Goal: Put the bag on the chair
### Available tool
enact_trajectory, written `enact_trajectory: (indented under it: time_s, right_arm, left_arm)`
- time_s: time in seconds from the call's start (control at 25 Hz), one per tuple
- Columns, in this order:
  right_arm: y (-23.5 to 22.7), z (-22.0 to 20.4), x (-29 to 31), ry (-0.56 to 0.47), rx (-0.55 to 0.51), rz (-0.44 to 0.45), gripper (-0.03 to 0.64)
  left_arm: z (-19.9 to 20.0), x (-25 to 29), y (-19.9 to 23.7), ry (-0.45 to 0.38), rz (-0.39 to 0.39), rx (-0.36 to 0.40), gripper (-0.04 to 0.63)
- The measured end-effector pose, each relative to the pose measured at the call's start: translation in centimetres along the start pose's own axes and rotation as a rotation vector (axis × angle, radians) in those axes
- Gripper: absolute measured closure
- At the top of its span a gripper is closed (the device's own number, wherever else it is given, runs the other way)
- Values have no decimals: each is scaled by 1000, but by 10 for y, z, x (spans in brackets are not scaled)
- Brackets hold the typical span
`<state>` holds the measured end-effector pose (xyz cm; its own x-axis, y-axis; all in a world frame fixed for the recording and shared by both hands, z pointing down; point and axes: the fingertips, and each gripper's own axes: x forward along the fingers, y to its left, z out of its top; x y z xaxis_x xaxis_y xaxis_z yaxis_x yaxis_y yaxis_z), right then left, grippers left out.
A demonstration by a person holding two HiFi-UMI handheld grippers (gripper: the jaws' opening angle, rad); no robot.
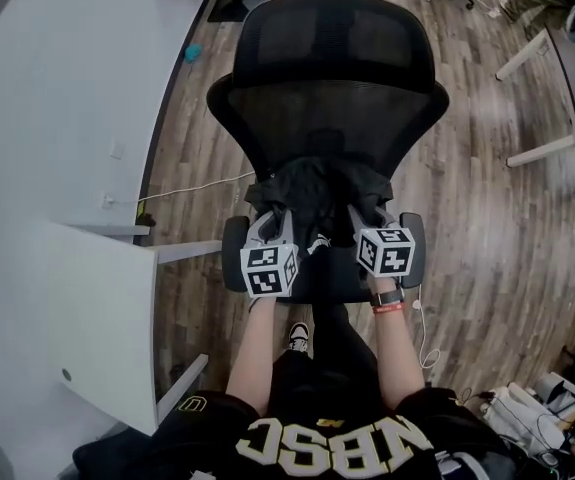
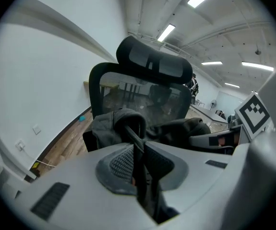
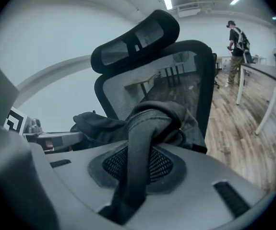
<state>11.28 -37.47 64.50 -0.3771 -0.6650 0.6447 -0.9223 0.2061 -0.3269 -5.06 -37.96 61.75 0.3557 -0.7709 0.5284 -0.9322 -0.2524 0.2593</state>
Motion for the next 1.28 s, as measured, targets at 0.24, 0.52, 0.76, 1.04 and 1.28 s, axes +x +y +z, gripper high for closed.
enact_trajectory:
  time_s: [0.24, 0.52, 0.76, 1.04, 1.28]
  right_arm:
    - [-25, -34, 40, 76, 45, 2, 532]
    - [-48, -78, 86, 153, 88, -8, 531]
    - [-73, -132, 114, 230, 139, -22, 532]
    - [-83, -183, 145, 330, 117, -41, 529]
    - [-104, -218, 175, 364, 97, -85, 518]
  left_arm:
    - [-38, 37, 14, 89, 29, -10, 546]
    - [-88, 72, 33, 178, 76, -45, 546]
    - [-144, 87, 64, 260, 141, -82, 546]
    - [-207, 111, 78, 384, 133, -114, 546]
    - [-247, 139, 95, 440, 171, -91, 536]
